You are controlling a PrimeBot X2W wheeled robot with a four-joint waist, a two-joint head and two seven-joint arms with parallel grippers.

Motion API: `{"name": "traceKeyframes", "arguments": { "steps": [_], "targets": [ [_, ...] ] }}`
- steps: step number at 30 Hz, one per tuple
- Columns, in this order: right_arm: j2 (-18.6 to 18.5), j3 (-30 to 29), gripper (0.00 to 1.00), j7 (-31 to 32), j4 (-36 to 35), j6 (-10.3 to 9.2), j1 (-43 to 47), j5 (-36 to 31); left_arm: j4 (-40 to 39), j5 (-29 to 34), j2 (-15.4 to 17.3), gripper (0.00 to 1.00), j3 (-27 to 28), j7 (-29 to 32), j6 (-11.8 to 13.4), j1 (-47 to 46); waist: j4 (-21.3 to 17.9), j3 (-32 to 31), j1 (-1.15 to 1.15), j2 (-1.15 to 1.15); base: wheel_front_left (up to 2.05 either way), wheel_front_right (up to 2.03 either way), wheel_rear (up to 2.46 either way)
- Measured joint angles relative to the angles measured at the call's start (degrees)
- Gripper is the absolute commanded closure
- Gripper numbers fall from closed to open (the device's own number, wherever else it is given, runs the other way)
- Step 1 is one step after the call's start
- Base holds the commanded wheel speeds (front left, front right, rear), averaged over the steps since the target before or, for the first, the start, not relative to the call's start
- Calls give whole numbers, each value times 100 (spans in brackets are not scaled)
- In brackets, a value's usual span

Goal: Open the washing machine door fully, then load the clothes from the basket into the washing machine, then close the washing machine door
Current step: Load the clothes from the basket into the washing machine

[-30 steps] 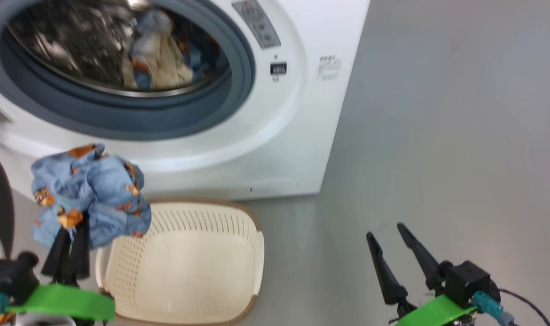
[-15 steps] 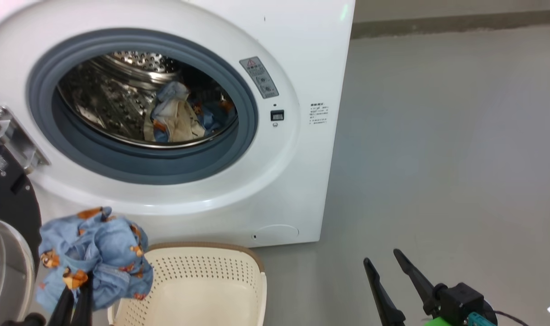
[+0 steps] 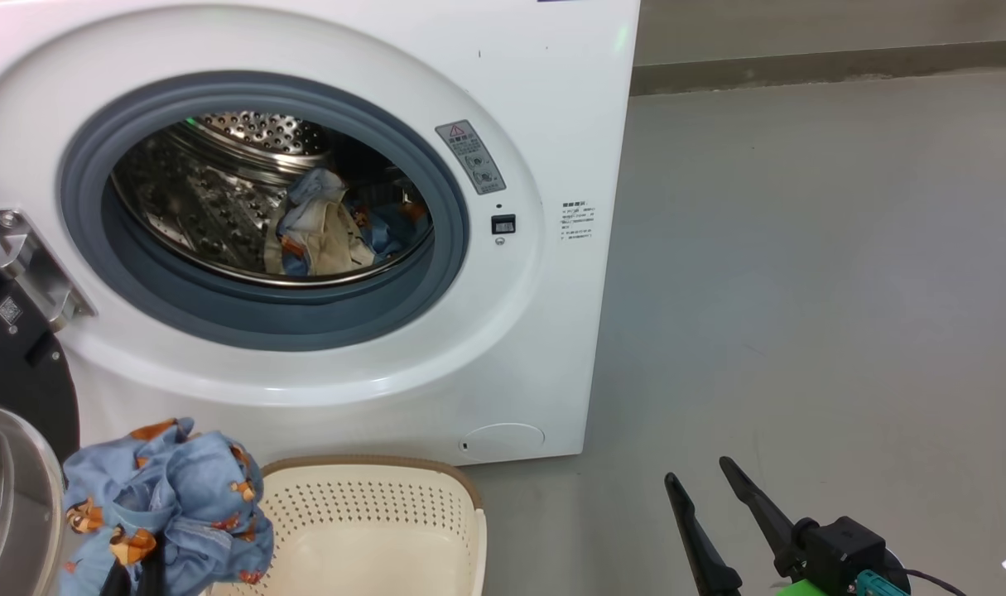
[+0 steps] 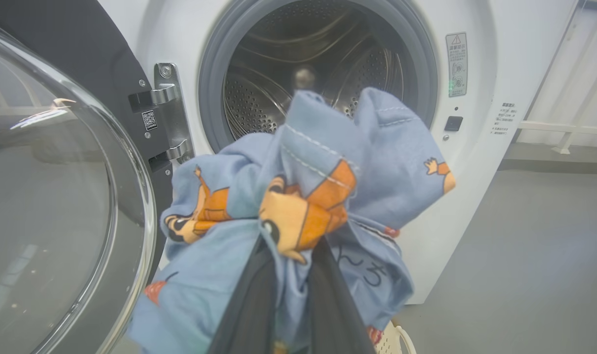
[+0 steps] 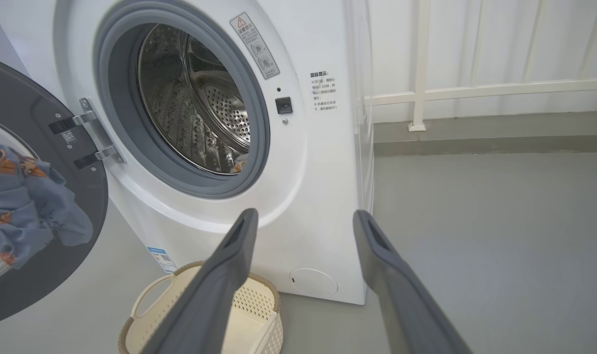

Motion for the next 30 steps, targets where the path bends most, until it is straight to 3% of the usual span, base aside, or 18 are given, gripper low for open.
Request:
{"name": "traceKeyframes", "arguments": {
  "steps": [16,30],
  "targets": [
    [1,-12,0,1,-111,0,0,0,-31,3,-47,100,103,0,-74,-13,38,202,0,0,0,0,0],
    [1,-57,0,-9,-352,0,-293,-64,320,2,-162,100,104,0,-546,-1210,132,1151,0,0,0,0,0]
  ]
}}
